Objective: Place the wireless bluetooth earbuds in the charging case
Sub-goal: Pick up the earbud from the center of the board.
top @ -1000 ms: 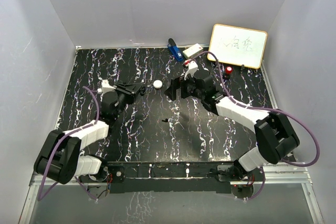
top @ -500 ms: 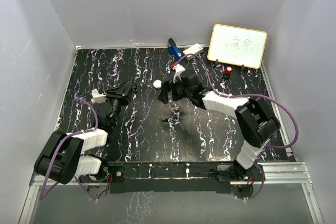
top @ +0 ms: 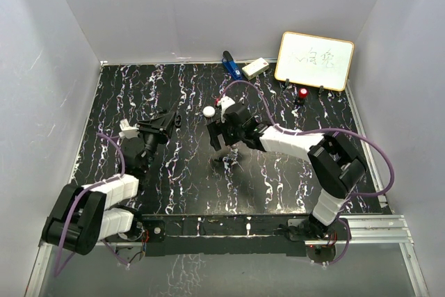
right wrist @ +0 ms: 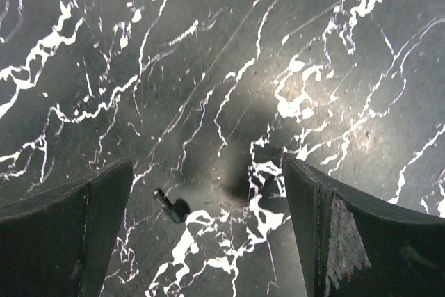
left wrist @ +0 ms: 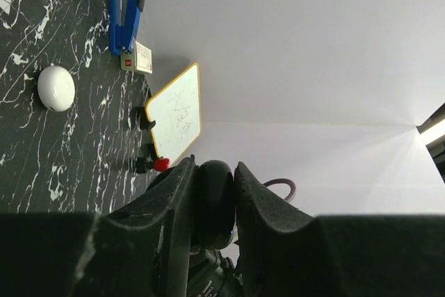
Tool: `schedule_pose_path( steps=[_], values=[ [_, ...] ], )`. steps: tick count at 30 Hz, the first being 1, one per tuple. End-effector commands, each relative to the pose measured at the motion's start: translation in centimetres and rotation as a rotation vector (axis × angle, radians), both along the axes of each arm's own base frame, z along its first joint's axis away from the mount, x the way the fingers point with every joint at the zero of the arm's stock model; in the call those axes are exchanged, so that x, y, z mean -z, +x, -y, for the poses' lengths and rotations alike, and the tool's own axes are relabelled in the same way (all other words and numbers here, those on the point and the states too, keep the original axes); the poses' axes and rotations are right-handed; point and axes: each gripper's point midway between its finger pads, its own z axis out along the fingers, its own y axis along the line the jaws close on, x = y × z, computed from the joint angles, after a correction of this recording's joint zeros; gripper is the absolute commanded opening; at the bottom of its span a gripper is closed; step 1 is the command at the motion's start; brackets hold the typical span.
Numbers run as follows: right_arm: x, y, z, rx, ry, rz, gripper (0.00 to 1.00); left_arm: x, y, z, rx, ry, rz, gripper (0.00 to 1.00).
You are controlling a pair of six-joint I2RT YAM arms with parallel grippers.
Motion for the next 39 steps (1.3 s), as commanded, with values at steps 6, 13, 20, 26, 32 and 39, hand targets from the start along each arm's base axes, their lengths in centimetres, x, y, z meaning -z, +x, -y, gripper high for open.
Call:
schedule_pose_path(
  steps=[6, 13, 20, 26, 32, 39],
  values=[
    [-2.2, -0.8, 1.3, 0.076, -0.020, 0.037, 0.82, -0.7, -0.8, 0.2, 0.033, 0.068, -0.026, 0.00],
    [-1.8, -2.3, 0.2, 0.106, 0.052, -0.068, 0.73, -0.5, -0.8, 0.1, 0.029, 0.072, -0.039, 0.00],
    [-2.1, -1.5, -0.6, 0.092, 0.029, -0.014, 0.75, -0.8, -0.7, 0.4, 0.046, 0.049, -0.029, 0.00],
    [-3.0, 3.5, -4.9, -0.021, -0.008, 0.115, 0.76, -2.5, -0.4, -1.3, -0.004, 0.025, -0.006, 0.00],
    [-2.6, 6.3, -8.5, -0.106, 0.036, 0.139, 0.75, -4.2, -0.4, -3.3, -0.053, 0.043, 0.001, 0.00],
    [-2.5, 6.5, -10.3, -0.137, 0.097, 0.127, 0.73, -3.8, -0.7, -3.7, -0.062, 0.032, -0.001, 0.00]
  ],
)
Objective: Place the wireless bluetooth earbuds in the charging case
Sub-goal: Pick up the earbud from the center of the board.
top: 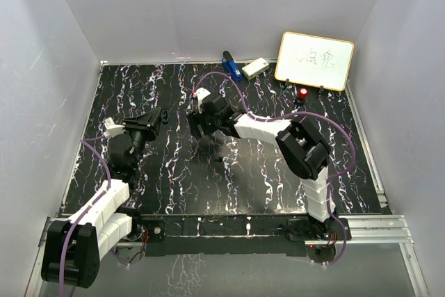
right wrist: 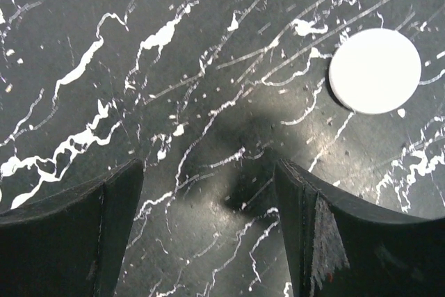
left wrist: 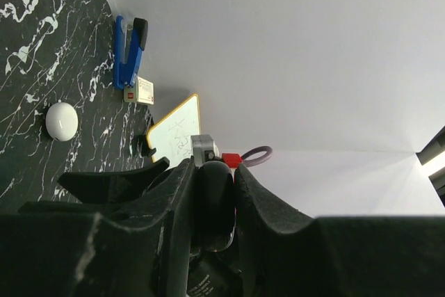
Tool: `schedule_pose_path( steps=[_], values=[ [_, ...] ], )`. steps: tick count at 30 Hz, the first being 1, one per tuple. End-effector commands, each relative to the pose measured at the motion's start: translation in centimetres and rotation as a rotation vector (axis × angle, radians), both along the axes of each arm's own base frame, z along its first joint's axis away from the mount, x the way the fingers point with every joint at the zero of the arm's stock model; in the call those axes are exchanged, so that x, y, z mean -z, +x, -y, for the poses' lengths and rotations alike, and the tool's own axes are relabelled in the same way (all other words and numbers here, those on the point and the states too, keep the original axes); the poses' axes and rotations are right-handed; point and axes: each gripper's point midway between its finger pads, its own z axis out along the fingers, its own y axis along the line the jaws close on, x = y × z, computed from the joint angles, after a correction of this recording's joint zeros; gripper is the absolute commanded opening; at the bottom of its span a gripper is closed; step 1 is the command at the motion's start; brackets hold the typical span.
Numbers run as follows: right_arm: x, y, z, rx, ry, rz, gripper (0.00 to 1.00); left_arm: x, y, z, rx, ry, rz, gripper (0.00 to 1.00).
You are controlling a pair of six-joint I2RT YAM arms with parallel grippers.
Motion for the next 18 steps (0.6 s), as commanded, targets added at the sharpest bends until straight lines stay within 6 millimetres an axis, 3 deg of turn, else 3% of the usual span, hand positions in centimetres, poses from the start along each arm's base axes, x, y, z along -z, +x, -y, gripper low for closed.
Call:
schedule_pose_path(
  steps=[1, 5, 9, 14, 18],
  values=[
    [-3.7, 1.9, -2.7, -0.040, 0.112, 0.081, 0.73, -0.9, -0.1, 0.0, 0.013, -0.012, 0.019, 0.00],
    [-4.0, 1.7, -2.3, -0.033, 0.112, 0.081, 0.73, -1.1, -0.1, 0.1, 0.024, -0.016, 0.022, 0.00],
    [-3.5, 0.6, -0.1, 0.019, 0.051, 0.048, 0.72, -0.8, -0.2, 0.0, 0.021, -0.015, 0.017, 0.00],
    [-4.7, -2.6, 4.6, 0.149, 0.017, -0.010, 0.70, -0.4, -0.1, 0.4, 0.042, -0.014, 0.009, 0.00],
    [-4.7, -5.3, 6.8, 0.222, 0.030, -0.067, 0.68, 0.2, 0.1, 0.9, 0.065, -0.020, 0.000, 0.00]
  ],
)
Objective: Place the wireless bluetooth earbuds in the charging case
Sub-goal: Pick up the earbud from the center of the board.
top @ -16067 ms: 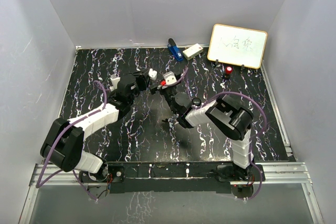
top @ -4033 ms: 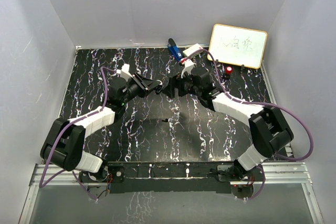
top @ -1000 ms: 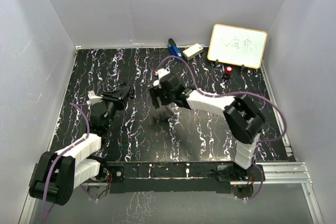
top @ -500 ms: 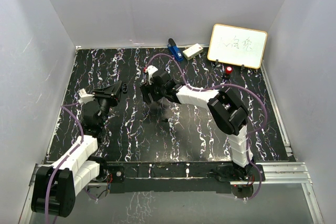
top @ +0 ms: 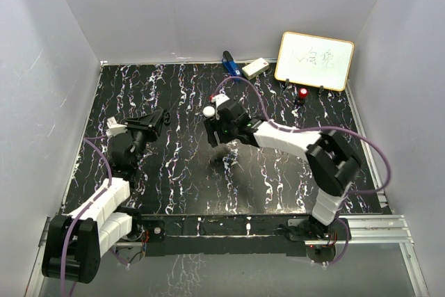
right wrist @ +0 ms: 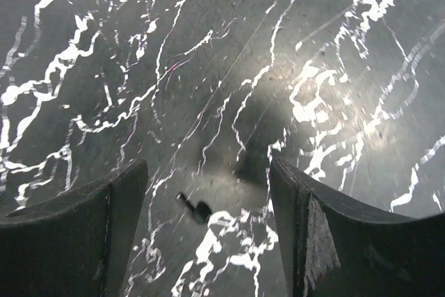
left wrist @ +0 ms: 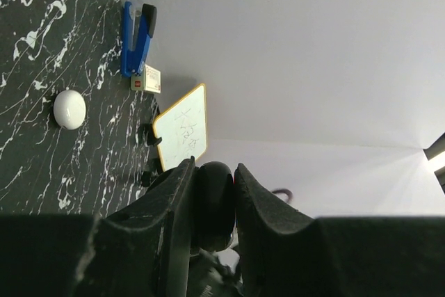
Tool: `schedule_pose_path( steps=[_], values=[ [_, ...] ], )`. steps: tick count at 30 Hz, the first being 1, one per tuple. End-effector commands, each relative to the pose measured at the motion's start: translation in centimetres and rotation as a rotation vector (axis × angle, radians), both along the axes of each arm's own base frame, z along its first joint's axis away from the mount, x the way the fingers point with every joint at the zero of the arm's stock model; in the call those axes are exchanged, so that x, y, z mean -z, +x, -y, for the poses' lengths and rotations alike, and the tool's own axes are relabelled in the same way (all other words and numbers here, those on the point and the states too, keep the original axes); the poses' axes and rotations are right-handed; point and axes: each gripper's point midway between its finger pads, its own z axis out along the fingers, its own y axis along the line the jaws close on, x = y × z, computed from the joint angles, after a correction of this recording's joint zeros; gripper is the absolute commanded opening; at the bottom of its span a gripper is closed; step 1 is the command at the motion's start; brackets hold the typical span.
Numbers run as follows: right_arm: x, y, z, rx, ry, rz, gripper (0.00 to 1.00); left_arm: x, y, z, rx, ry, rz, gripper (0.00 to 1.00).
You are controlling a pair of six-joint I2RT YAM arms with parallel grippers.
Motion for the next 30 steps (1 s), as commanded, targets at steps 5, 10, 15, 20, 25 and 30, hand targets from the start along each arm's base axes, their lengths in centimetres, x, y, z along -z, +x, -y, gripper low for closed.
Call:
schedule_pose_path(
  steps=[5, 10, 15, 20, 25, 30],
  values=[
    [-2.5, -2.6, 1.6, 0.124, 0.063, -0.018, 0.68, 0.2, 0.0, 0.8, 0.051, -0.020, 0.013, 0.00],
    [-0.7, -3.9, 2.8, 0.144, -0.034, -0.021, 0.68, 0.3, -0.1, 0.8, 0.052, -0.016, 0.007, 0.00],
    [0.3, -4.6, 4.6, 0.180, -0.122, 0.025, 0.68, 0.3, 0.0, 0.9, 0.060, -0.015, 0.008, 0.00],
    [1.2, -5.2, 5.8, 0.189, -0.181, 0.031, 0.69, 0.6, 0.1, 1.0, 0.064, -0.018, 0.003, 0.00],
    [2.2, -5.5, 6.2, 0.186, -0.210, 0.028, 0.69, 0.6, 0.2, 1.0, 0.063, -0.017, 0.001, 0.00],
    [3.1, -5.6, 6.1, 0.177, -0.218, 0.019, 0.69, 0.7, 0.2, 1.0, 0.062, -0.019, -0.001, 0.00]
  ],
)
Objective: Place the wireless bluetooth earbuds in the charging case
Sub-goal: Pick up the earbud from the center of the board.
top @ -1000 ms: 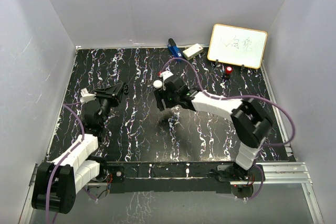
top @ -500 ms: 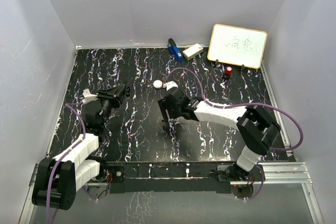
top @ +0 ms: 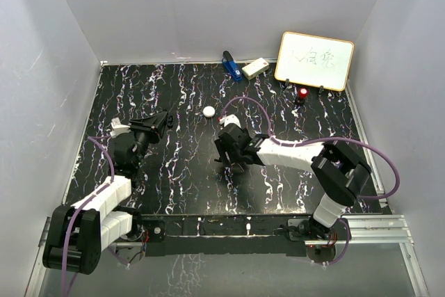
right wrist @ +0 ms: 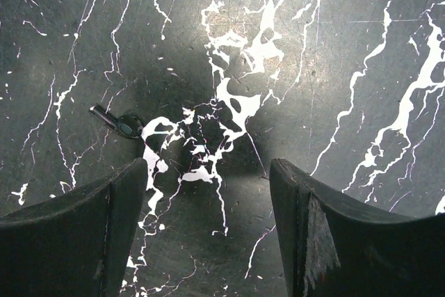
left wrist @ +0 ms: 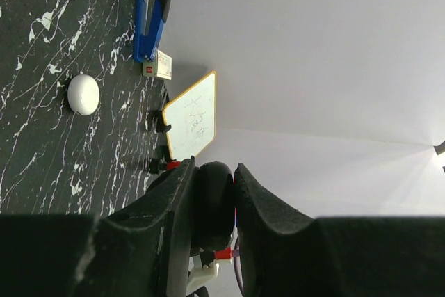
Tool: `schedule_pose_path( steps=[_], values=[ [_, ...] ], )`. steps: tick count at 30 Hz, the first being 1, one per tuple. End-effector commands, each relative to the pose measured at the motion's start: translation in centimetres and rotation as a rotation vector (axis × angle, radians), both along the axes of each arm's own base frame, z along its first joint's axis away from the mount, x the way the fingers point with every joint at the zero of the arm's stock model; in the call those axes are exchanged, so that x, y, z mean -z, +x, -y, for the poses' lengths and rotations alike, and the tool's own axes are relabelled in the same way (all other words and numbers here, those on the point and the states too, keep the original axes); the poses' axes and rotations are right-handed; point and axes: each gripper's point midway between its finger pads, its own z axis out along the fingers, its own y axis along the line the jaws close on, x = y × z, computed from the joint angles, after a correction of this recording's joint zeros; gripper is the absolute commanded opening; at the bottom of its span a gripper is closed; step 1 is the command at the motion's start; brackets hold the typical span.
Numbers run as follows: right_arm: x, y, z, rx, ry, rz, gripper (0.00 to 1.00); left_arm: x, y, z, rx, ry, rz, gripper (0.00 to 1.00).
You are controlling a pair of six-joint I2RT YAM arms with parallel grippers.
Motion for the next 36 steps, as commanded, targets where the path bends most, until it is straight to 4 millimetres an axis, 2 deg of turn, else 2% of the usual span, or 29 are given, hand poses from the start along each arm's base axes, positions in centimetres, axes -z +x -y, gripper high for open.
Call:
schedule_pose_path(
  steps=[1, 18, 21, 22, 25, 36],
  values=[
    [-0.4, 0.7, -0.5, 0.004, 0.017, 0.046, 0.69, -1.2, 0.0, 0.1, 0.011, -0.010, 0.044, 0.00],
    [1.2, 0.8, -1.6, -0.020, 0.015, 0.022, 0.69, -0.9, -0.1, 0.0, 0.009, -0.012, 0.036, 0.00],
    [1.0, 1.2, -1.8, -0.018, 0.018, 0.034, 0.69, -0.8, -0.1, 0.0, 0.007, -0.013, 0.033, 0.00],
    [1.8, 1.2, -1.8, -0.018, 0.001, 0.024, 0.69, -0.7, -0.1, 0.0, 0.007, -0.013, 0.032, 0.00],
    [2.4, 1.6, -2.1, -0.019, -0.014, 0.023, 0.69, -0.7, 0.0, 0.0, 0.005, -0.013, 0.032, 0.00],
    [2.7, 3.8, -2.0, 0.025, -0.038, 0.050, 0.69, -0.8, 0.3, 0.1, 0.011, -0.006, 0.031, 0.00]
  ],
)
